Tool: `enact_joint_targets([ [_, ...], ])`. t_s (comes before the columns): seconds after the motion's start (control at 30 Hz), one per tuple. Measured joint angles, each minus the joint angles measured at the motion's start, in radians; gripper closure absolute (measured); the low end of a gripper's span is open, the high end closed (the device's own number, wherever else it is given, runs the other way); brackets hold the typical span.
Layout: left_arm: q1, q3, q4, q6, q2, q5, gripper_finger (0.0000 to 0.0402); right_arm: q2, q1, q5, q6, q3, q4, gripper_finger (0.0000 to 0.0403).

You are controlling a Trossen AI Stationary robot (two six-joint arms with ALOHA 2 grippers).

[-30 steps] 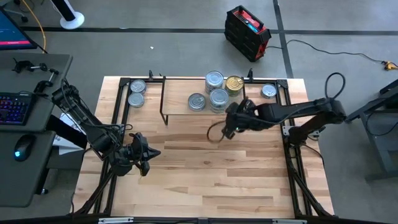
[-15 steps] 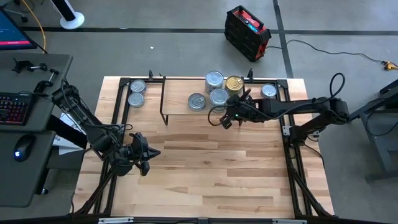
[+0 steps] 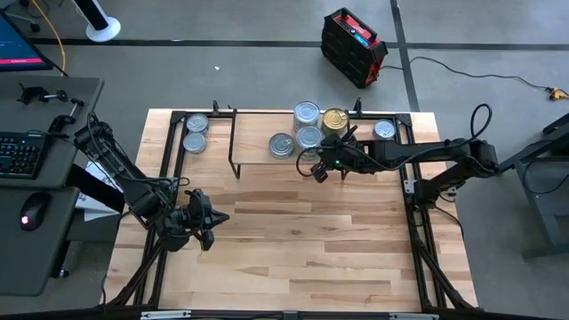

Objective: Stack canned seafood by type on shelf
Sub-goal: Adjust the light green tuna cans on the shelf, then stack the light green tuna can on top of the other light green tuna can on the shelf

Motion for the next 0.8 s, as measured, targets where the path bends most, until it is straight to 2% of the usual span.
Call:
enact_joint_targets([
  [0.23,0.004,0.000,0.000,0.007,0.000,-0.001,0.0401,0.000,0.000,0.001,0.000,0.000,0.025,0.0403],
  [0.33,0.008,0.000,0.007,-0.030,0.000,-0.001,0.0401,-0.009,0.011,-0.034,0.002,0.000,-0.022,0.0403],
  [0.57,0.018,0.000,0.198,0.025,0.010,-0.008,0.0401,-0.099,0.150,-0.051,0.100,0.000,-0.061,0.0403],
  [0.63,0.085,0.000,0.206,0.026,0.021,0.005,0.0401,-0.119,0.202,-0.032,0.152,0.000,-0.060,0.0403],
  [0.7,0.210,0.001,0.129,0.017,0.022,0.117,0.0401,-0.124,0.257,0.007,0.208,0.000,-0.065,0.0403],
  [0.77,0.370,0.003,-0.044,0.014,0.022,0.269,0.0401,-0.123,0.307,0.051,0.265,0.000,-0.081,0.0403],
  [0.8,0.454,0.007,-0.163,0.013,0.023,0.311,0.0401,-0.121,0.326,0.068,0.290,0.000,-0.088,0.0403],
])
